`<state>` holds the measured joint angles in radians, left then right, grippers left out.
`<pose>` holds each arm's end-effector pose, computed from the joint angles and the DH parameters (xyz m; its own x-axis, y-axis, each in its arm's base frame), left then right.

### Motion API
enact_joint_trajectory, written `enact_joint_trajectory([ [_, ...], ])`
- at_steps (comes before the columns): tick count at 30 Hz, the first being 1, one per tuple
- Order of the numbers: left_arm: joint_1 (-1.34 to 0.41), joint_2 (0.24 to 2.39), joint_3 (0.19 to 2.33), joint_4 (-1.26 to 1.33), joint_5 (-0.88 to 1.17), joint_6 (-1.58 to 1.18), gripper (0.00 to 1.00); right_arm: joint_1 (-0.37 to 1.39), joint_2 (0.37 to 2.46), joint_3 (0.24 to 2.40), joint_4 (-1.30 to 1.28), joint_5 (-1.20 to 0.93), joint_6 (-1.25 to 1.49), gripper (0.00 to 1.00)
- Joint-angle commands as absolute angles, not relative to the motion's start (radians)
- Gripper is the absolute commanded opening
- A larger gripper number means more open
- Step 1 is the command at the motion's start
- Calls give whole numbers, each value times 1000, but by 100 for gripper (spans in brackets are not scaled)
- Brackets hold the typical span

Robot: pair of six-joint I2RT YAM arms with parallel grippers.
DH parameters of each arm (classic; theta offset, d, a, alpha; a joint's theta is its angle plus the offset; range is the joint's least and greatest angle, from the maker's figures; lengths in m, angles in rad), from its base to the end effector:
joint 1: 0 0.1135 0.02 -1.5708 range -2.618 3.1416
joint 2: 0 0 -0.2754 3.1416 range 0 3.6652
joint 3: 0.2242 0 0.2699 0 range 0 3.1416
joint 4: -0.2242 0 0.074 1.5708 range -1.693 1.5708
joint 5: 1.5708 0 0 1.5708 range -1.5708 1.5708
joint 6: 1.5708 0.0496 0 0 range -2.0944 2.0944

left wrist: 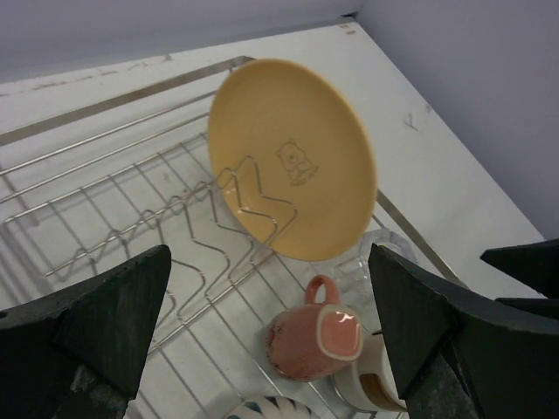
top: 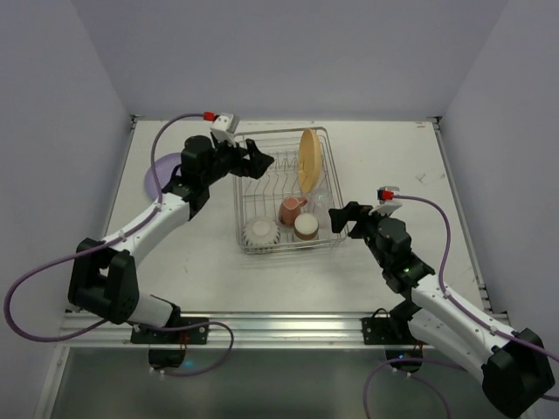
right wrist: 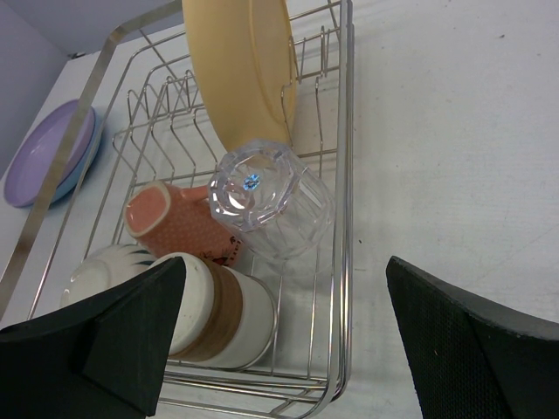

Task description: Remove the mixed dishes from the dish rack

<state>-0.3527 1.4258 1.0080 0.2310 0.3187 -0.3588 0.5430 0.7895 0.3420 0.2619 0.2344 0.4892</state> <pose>0.3363 -0.1403 0.3116 -0.3798 -0.2155 -0.8996 0.5165 0.7574 -0.3995 0.1852 0.0983 0.2267 -0.2838 0.3626 -0.8877 -0.1969 0.8840 0.4240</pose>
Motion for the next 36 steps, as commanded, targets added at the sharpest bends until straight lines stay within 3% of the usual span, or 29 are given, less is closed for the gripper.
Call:
enact_joint_trajectory([
  [1, -423, 1472, 1057, 325, 371, -403, 99, 545, 773, 371, 290, 236, 486, 99],
  [14, -521, 1680, 1126, 483, 442, -502, 95, 545, 770, 367, 284, 252, 485, 99],
  [30, -607, 1838, 1327, 410, 382, -488, 94, 488, 802, 402, 172, 354, 581, 99],
  [31, -610, 1842, 1339, 390, 346, -482, 94, 471, 796, 393, 175, 342, 584, 84],
  [32, -620, 1844, 1350, 352, 325, -462, 94, 463, 790, 388, 176, 331, 589, 78],
  [36, -627, 1855, 1379, 324, 290, -443, 94, 433, 775, 376, 183, 304, 604, 70],
])
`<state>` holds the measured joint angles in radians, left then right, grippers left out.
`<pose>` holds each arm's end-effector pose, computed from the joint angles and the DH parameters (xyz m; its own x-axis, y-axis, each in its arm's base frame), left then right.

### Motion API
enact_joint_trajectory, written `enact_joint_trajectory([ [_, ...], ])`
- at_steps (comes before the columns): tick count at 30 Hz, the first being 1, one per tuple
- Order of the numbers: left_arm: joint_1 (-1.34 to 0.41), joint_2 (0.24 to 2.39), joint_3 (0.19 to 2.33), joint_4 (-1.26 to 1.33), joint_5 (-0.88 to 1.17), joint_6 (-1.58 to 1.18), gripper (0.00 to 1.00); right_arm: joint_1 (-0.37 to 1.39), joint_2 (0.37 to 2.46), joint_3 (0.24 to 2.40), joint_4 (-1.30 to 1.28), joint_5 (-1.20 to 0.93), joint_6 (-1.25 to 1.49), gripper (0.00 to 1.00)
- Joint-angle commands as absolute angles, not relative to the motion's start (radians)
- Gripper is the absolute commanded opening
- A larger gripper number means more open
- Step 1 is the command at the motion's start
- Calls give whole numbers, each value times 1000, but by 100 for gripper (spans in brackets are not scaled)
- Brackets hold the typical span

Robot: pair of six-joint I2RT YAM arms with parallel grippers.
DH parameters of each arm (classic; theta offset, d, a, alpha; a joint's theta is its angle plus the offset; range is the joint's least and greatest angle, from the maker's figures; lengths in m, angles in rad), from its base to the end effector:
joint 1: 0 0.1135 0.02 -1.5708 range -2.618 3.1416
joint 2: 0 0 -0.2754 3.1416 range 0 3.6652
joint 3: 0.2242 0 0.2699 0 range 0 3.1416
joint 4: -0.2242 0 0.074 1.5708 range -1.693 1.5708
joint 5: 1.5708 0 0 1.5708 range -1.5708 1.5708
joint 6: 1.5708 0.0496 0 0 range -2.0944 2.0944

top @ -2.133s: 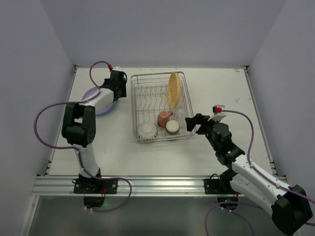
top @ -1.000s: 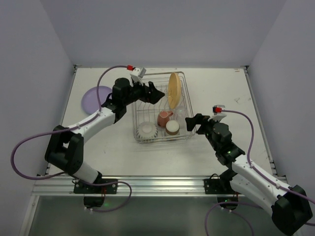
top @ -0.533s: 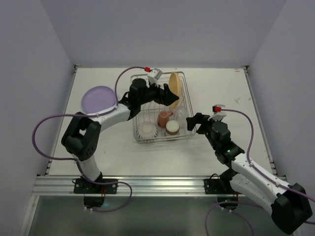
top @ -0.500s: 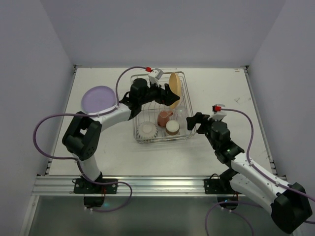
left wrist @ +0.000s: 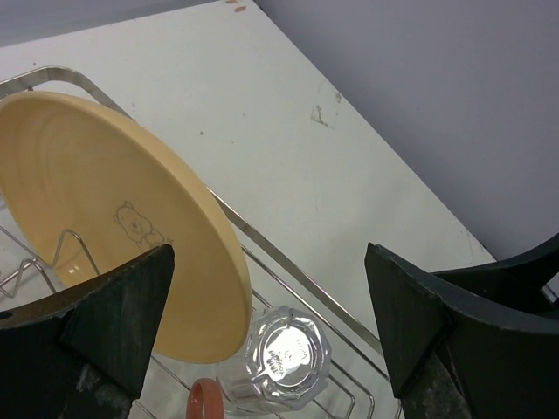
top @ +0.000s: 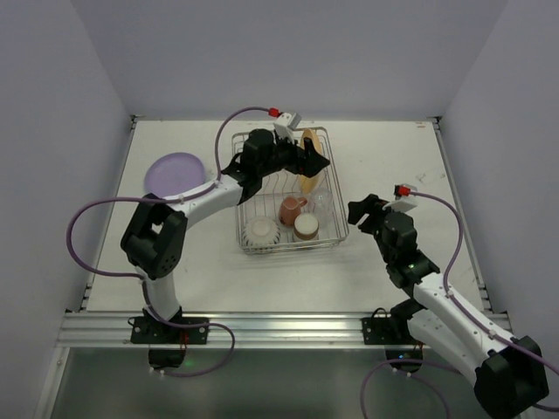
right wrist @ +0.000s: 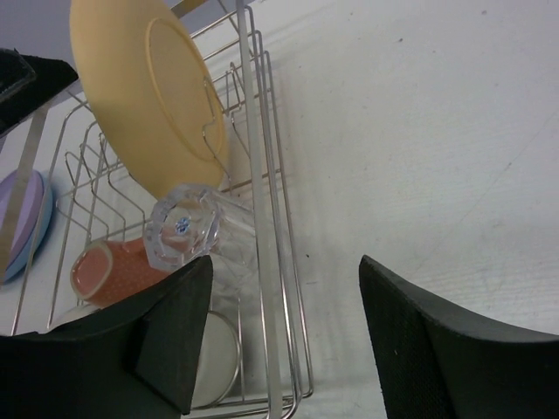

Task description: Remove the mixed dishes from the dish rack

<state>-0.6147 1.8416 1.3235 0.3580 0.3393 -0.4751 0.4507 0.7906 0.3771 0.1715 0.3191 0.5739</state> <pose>0.3754 -0.2853 0.2814 -0.4874 -0.1840 -0.8536 0.6627 0.5586 -0.4988 0.1948 0.0770 0.2294 -0.2569 0.4484 -0.8561 0.0000 0.8859 0.4640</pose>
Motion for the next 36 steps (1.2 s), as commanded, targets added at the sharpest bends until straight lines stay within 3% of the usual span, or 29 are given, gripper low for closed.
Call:
enact_joint_trajectory([
  [1, -627, 1862, 1385, 315, 287, -443, 94, 425, 773, 376, 183, 301, 607, 67],
  [2, -627, 1865, 1390, 313, 287, -443, 94, 423, 775, 376, 180, 302, 610, 67],
  [5, -629, 1878, 1407, 304, 290, -443, 94, 411, 773, 376, 172, 301, 620, 44],
  [9, -629, 1894, 1439, 273, 281, -437, 93, 405, 778, 376, 175, 295, 621, 36],
  [10, -629, 1902, 1445, 262, 279, -436, 93, 405, 779, 376, 173, 295, 621, 38],
  [12, -629, 1910, 1453, 259, 279, -434, 92, 407, 779, 377, 172, 296, 623, 51],
  [14, -632, 1913, 1454, 259, 279, -434, 91, 407, 778, 376, 173, 293, 620, 51],
  [17, -630, 1917, 1456, 259, 282, -434, 89, 405, 776, 374, 175, 296, 621, 62],
  [20, -632, 1922, 1460, 259, 285, -436, 87, 405, 776, 374, 175, 298, 620, 78],
  [27, -635, 1922, 1463, 261, 287, -436, 83, 403, 775, 373, 176, 293, 618, 85],
  [36, -644, 1936, 1470, 264, 287, -433, 60, 405, 772, 371, 181, 282, 609, 87],
])
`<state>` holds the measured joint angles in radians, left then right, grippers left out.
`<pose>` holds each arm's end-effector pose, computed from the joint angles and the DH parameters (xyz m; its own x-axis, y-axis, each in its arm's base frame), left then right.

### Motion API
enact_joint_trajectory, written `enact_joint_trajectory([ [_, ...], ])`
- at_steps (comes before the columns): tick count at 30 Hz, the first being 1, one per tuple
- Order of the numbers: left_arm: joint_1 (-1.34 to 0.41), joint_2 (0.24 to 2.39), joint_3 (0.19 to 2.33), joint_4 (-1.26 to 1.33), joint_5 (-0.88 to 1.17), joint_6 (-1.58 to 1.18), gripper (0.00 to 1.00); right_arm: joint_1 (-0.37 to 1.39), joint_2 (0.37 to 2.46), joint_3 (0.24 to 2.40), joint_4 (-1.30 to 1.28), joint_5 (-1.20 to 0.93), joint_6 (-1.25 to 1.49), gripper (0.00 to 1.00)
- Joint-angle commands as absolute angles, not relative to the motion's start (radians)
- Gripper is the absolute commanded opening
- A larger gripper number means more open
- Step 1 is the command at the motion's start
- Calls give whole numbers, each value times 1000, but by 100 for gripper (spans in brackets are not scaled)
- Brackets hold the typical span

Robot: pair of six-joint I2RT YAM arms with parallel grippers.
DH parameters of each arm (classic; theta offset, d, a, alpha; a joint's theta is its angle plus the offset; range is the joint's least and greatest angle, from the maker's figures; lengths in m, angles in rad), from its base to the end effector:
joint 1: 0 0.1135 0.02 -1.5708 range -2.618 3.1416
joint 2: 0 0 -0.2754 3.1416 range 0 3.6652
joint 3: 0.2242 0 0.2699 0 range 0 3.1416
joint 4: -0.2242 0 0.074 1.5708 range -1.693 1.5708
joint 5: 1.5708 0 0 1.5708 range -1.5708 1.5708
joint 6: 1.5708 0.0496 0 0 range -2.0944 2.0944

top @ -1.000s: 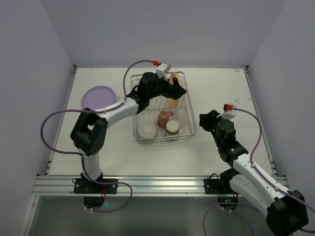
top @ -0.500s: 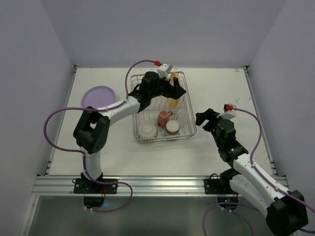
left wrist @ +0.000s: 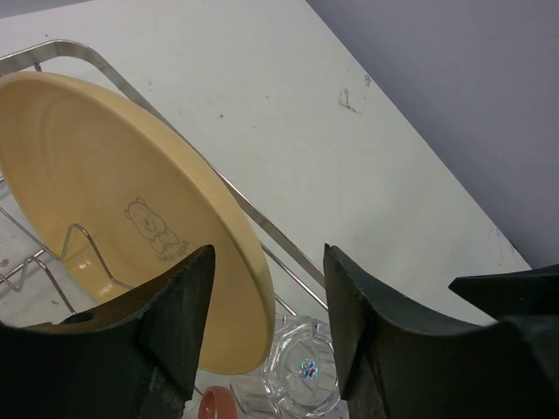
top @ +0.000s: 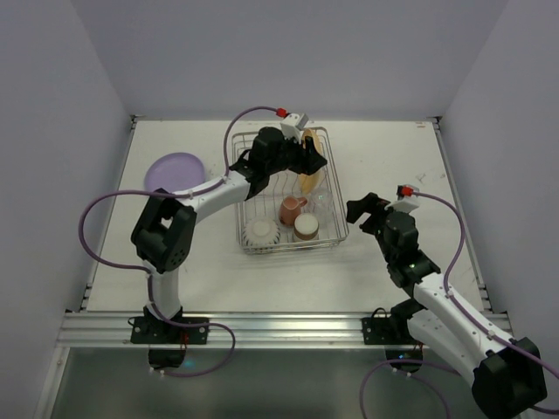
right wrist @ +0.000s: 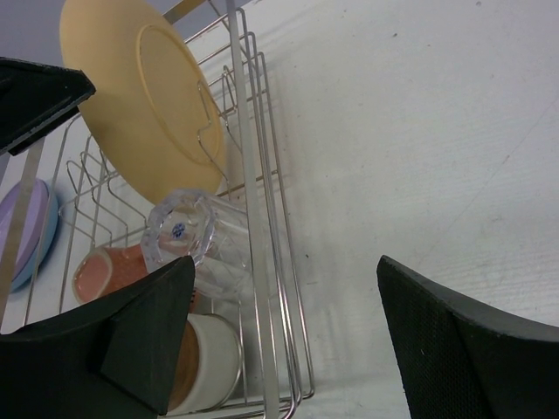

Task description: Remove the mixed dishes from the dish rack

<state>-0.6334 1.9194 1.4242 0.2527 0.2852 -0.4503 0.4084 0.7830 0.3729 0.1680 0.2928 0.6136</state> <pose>0.3884 -0.3026 0.2709 -0.5173 -0.1383 -0.8446 0.6253 0.6127 -0.4833 0.1966 0.0695 0.2288 -0.2507 0.4922 -0.8336 0.0261 0.8642 0.5025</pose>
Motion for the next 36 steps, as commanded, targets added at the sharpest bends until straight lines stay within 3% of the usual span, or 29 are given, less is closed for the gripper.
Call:
enact_joint_trajectory([
  [1, -644, 1937, 1473, 261, 287, -433, 54, 403, 772, 371, 181, 284, 611, 88],
  [4, -646, 1940, 1477, 256, 285, -433, 43, 405, 770, 370, 181, 281, 607, 88],
  [7, -646, 1941, 1479, 253, 281, -433, 39, 405, 770, 370, 184, 278, 606, 88],
  [15, -646, 1928, 1476, 244, 270, -434, 41, 405, 769, 371, 184, 272, 604, 89],
  [27, -646, 1894, 1450, 247, 282, -425, 29, 403, 762, 368, 189, 268, 601, 89],
  [36, -646, 1884, 1431, 252, 288, -422, 39, 403, 769, 370, 189, 265, 597, 89],
])
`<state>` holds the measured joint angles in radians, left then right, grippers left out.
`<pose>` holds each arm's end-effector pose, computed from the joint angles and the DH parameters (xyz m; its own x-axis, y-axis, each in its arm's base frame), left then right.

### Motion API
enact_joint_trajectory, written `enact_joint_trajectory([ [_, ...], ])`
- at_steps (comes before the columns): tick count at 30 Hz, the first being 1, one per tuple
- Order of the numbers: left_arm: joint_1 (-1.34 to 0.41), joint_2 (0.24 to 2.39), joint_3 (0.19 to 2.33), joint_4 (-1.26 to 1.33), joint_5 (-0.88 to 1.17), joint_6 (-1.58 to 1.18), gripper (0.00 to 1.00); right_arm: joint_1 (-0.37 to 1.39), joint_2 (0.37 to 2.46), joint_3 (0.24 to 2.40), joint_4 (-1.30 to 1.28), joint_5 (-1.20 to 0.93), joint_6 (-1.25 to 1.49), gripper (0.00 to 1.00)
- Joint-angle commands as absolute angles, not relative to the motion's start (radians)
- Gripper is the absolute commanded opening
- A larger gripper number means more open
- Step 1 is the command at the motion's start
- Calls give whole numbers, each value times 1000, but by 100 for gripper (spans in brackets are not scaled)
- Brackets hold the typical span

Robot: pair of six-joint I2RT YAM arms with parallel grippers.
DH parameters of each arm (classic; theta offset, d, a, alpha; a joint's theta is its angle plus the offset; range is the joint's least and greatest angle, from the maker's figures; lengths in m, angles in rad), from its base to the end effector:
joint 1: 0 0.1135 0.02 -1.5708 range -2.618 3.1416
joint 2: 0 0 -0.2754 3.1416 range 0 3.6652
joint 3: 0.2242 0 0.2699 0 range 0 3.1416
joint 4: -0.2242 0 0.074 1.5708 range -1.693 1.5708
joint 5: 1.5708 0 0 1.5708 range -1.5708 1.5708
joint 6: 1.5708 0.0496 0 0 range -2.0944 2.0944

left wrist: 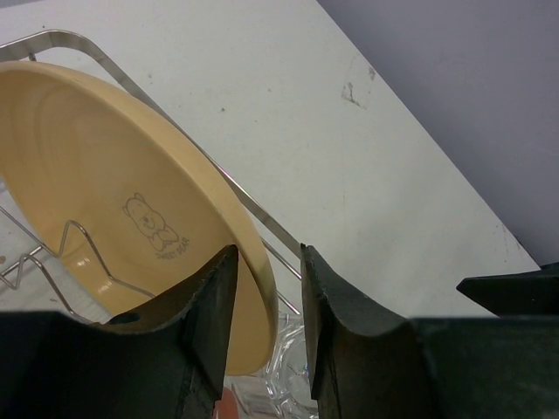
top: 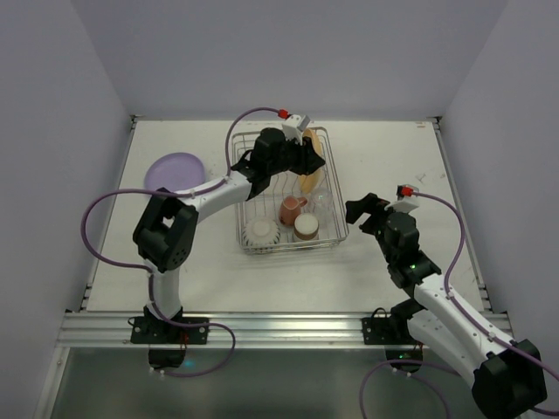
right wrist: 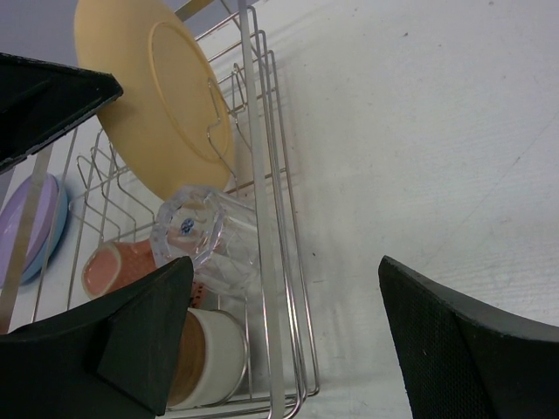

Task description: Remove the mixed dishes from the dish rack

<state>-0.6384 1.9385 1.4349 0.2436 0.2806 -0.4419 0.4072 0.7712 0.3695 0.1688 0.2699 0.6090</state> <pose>0.3901 -0.3066 0.2648 -0.5234 -0.1233 -0.8431 0.6236 0.6189 -0.4776 0.1950 0.0697 0.2297 -0.2559 0.4901 -0.8333 0.0036 0.8624 0.5061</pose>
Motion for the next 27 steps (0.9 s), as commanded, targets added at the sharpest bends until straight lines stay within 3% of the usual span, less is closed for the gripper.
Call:
enact_joint_trajectory([
  [1, -646, 1881, 1430, 252, 290, -420, 39, 403, 769, 371, 189, 265, 598, 89],
  [5, -646, 1876, 1430, 249, 288, -413, 38, 403, 769, 370, 190, 262, 595, 89],
  [6, -646, 1875, 1428, 247, 288, -410, 29, 403, 769, 370, 190, 261, 595, 89],
  [9, -646, 1873, 1425, 252, 288, -407, 17, 403, 767, 370, 189, 261, 594, 89],
  [14, -646, 1881, 1431, 256, 299, -408, 13, 405, 770, 371, 190, 259, 595, 89],
  [17, -646, 1879, 1436, 253, 302, -405, 0, 403, 769, 371, 190, 258, 594, 89],
  [27, -594, 1798, 1422, 247, 400, -432, 0, 405, 781, 376, 190, 252, 591, 90],
])
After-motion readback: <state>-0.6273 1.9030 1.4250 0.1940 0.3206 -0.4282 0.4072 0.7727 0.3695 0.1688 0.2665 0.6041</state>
